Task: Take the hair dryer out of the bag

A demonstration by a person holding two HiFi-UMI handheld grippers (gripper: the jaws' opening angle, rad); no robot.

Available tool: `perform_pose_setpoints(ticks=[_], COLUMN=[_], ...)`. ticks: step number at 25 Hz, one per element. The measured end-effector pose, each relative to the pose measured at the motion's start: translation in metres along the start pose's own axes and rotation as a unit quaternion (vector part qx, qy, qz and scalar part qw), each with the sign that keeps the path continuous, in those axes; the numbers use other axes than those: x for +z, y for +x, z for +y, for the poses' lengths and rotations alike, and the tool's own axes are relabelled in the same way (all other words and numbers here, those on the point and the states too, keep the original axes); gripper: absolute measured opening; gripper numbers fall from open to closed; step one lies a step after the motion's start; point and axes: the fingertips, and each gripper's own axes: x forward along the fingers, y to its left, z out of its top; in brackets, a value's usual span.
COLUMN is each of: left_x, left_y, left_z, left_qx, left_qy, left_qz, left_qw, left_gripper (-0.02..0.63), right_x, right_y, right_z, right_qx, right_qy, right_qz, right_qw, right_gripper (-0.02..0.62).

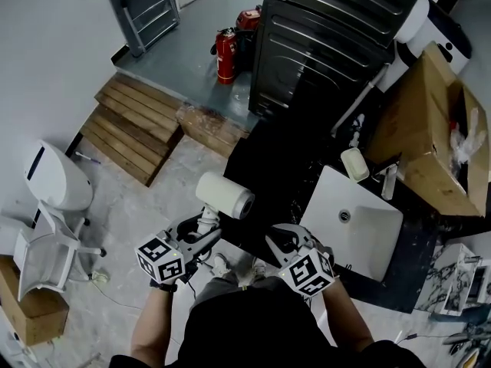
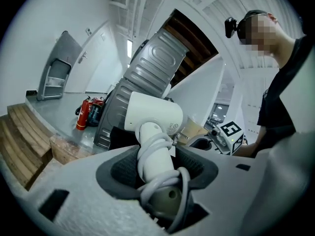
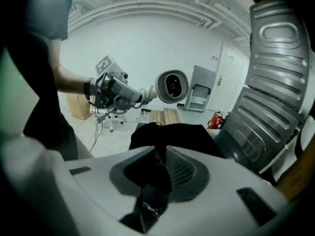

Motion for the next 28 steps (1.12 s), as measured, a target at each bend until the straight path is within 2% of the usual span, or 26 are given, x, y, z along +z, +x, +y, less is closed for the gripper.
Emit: perform_pose_setpoints(ticks=[4, 8, 12, 16, 22, 28], left_x=[0.009, 0.015, 0.019, 0.026, 0.035, 0.039], left_y=[0.0, 0.0, -0.005, -0.011, -0.018, -0.028], left_z=[0.002, 0.001, 0.002, 0.003, 0.003, -0.003], left_qx=[0.022, 0.036, 0.053, 0.073, 0.097, 0.125], left_qy=[0.011, 0.012, 0.008, 0.011, 0.015, 0.019], left_qz=[-0.014, -0.03, -0.046, -0.061, -0.078, -0.105], left_qw=[0.9996, 0.9988, 0.9975, 0.9954, 0.9922, 0.9865], left_gripper=[0.236, 0.236, 0.236, 0.236, 0.236, 0.236], right_x=[0.016, 0.02, 0.026, 0.024, 0.022, 0.014], right_y=[-0.014, -0.033, -0.055, -0.078, -0.12, -0.144], right_z=[-0.025, -0.057, -0.084, -0.11, -0.146, -0.165], right_qx=[-0.049, -0.101, -0.132, -0.168, -0.224, -0.26], right_qy=[0.068, 0.138, 0.184, 0.201, 0.231, 0.224], right_qz=[-0.071, -0.12, -0.163, -0.183, -0.219, -0.229], right_qw=[0.994, 0.978, 0.96, 0.948, 0.921, 0.911], right_gripper=[0.015, 0.013, 0.012, 0.012, 0.012, 0.012])
